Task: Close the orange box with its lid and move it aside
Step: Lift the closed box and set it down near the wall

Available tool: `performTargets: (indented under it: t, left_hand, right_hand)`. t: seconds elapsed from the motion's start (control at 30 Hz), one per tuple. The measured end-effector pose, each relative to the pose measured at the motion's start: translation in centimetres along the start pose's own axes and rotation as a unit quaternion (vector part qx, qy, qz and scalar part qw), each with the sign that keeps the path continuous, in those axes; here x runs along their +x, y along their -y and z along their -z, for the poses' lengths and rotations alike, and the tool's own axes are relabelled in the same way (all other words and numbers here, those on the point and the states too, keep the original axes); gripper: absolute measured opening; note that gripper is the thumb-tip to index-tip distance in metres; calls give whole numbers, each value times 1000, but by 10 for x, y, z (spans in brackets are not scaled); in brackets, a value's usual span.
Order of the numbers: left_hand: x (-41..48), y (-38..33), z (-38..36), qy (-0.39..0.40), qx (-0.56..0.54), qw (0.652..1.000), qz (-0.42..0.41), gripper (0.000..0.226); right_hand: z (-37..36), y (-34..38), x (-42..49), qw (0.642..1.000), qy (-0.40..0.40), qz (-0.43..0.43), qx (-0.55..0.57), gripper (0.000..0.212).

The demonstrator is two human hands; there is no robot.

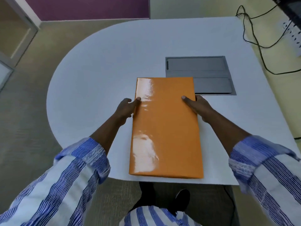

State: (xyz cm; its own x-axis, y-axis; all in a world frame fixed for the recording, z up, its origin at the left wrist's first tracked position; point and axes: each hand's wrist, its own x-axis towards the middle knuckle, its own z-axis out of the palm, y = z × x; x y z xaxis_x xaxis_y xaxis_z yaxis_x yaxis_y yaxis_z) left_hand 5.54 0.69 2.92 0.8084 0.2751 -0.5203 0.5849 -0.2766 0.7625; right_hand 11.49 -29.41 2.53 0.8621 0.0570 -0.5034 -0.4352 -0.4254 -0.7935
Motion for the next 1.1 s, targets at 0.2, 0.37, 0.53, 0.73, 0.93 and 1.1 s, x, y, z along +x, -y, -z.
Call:
performTargets:
  t: [0.2,0.37,0.53,0.73,0.93,1.1]
  left_hand:
    - [61,-31,0,-2,-21,999,-45,62]
    - [92,-39,-9,15,-18,997,-80,56]
    - [111,-30,-20,-36,-11,996,-86,46]
    - [112,-19,-31,-58,6,992,-109,53]
    - [110,-21,-36,-98,45,985,-135,48]
    - [97,-9,-28,-51,-1,997,-56,72]
  right_hand:
    - [-6,21,50,997,-29,-15,67,77]
    - [-5,31,78,995,-28,-32,85,70]
    - [-5,27,89,995,-68,-23,66,65]
    - [-16,16,92,992,-126,21,19,62]
    - [-23,15,93,975,-186,61,-107,71]
    - [-21,15,65,987,-153,-29,-47,91]
